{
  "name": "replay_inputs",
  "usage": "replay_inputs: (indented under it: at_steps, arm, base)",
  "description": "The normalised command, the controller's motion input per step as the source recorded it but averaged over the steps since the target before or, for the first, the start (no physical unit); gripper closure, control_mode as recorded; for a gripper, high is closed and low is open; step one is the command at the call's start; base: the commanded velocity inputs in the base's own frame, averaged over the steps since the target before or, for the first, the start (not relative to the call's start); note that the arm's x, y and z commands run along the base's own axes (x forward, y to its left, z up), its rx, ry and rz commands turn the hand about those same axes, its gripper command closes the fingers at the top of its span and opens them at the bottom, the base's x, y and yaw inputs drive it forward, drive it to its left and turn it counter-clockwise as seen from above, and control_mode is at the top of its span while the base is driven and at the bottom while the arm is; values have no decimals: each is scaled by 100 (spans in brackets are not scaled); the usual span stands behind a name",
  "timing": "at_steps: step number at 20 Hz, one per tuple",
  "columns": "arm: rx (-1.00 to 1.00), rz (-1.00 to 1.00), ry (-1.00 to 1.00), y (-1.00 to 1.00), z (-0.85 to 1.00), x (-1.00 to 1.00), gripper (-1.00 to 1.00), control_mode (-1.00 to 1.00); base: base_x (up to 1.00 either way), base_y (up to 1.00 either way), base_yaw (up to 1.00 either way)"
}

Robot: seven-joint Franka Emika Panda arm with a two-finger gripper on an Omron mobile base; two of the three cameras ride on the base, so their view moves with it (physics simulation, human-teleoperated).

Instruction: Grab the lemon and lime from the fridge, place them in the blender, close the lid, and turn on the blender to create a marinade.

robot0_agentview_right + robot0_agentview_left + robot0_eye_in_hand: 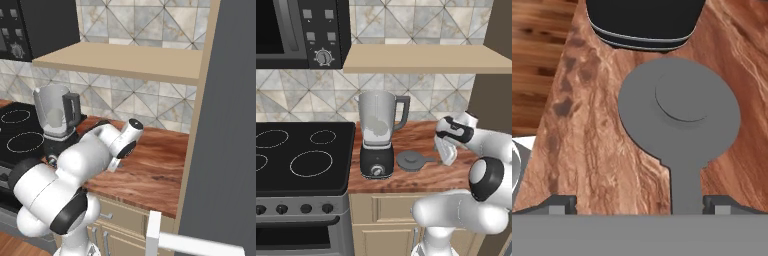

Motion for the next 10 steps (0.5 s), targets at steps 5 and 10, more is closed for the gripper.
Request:
replay_inputs:
  at_steps: [5,10]
  arm:
    - [0,0,0,7,-31,22,-100,-100]
    - [0,0,0,1,-22,37,-100,-100]
  base:
    - [0,0,0]
    - [0,0,0]
